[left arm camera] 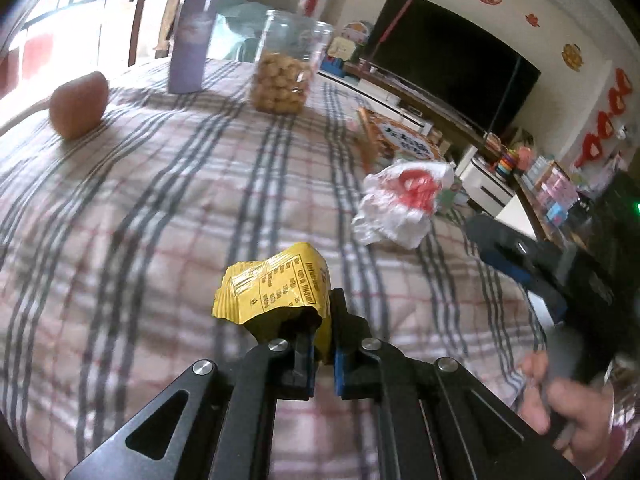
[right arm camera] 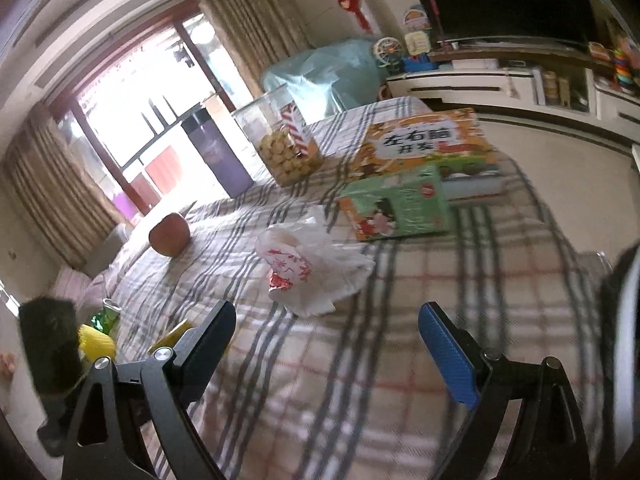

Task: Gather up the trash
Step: 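Grasp the yellow snack wrapper with the left tool while the right tool grasps the white-red plastic bag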

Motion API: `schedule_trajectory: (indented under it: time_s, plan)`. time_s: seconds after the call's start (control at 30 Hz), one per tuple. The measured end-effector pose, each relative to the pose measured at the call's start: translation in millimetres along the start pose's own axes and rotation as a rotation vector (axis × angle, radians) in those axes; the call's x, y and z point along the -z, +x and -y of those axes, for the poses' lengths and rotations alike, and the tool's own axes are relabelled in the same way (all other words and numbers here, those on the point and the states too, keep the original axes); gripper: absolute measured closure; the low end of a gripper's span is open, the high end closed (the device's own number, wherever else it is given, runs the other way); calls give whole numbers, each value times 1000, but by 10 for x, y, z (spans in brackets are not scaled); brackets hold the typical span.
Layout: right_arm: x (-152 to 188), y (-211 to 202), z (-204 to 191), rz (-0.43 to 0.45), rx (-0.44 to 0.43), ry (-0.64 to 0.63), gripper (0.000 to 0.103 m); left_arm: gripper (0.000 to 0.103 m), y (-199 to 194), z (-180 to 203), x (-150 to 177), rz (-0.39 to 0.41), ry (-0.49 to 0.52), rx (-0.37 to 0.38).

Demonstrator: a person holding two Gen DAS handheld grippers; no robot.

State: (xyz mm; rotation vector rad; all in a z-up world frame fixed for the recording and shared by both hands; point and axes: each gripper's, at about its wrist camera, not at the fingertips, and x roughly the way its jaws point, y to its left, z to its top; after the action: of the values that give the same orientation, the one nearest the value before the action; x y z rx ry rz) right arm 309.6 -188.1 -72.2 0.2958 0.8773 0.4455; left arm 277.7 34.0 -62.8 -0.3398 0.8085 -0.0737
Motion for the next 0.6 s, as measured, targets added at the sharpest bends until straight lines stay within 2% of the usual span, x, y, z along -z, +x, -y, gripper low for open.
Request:
schedule_trajectory:
  time_s: [0.13, 0.3, 0.37, 0.4, 0.47, 0.53, 0.57, 0.6]
  plan:
    - [-88, 253, -69, -28, 5, -9, 9, 99, 14, -92, 76, 2, -24, 8]
    - [-163, 508, -109, -49, 33, -35, 10, 99, 41, -25, 105, 4, 14, -6]
    - [-174, 578, -111, -55, 50, -42, 18, 99, 53, -20, 101, 4, 22, -9]
    - [-166, 607, -110, -60, 53, -41, 33, 99, 45, -13, 105, 4, 22, -9]
    - [-143, 613, -81, -68, 62, -33, 40, 99, 40, -21, 106, 7, 16, -3]
    - [-103, 545, -74, -57, 55, -32, 55, 99, 40, -25, 108, 6, 17, -2]
    - [-93, 521, -76, -59, 50, -30, 56, 98, 44, -34, 109, 5, 19, -2]
    - [-73, 476, -76, -59, 41, -28, 71, 98, 46, -27, 108, 5, 22, -2]
